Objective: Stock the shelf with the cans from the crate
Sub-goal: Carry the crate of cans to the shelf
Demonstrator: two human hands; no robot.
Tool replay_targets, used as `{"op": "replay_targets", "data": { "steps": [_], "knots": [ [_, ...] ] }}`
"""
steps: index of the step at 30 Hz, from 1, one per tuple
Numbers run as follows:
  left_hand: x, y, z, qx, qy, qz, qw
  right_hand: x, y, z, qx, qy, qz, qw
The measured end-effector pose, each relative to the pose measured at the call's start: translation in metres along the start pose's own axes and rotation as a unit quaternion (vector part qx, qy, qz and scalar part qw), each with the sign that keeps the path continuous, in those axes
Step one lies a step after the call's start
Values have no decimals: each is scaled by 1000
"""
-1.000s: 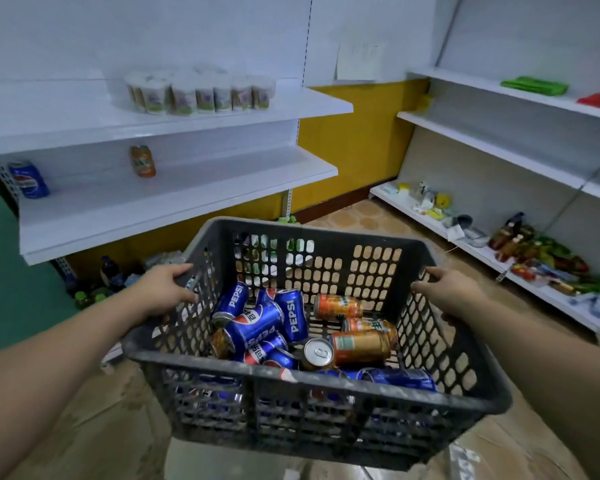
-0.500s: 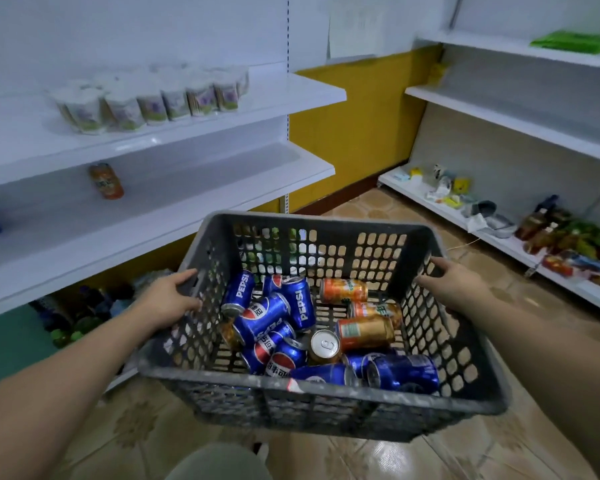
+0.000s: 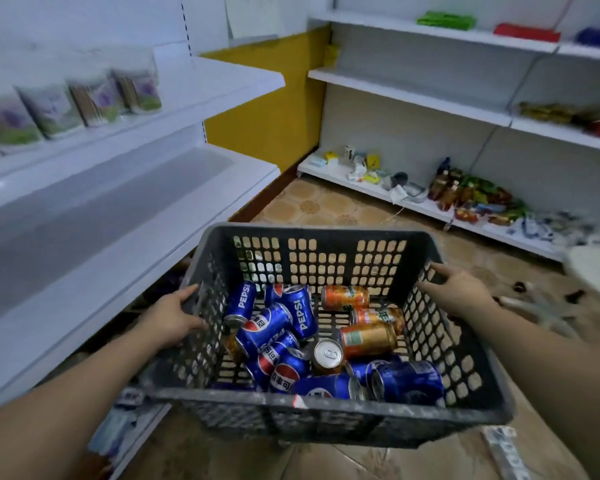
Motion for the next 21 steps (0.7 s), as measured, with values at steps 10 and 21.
{"op": "replay_targets", "data": {
  "steps": [10,21],
  "knots": [
    [-45,134,-50,-65,50,56,995,-37,62,-30,-89,44,-19,995],
    [-206,288,-42,-54,94,62,992,-163,217,-106,-149,134,-14,980]
  ]
}}
Point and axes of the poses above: each hand's wrist, its own y-axis towards the middle knuckle, its own x-axis out of the back of the hand, z = x × y, the point moved 9 cm from there along y, towards the middle knuckle, and after that the axes turned 2 degrees about -z, right-handed, at the moved point
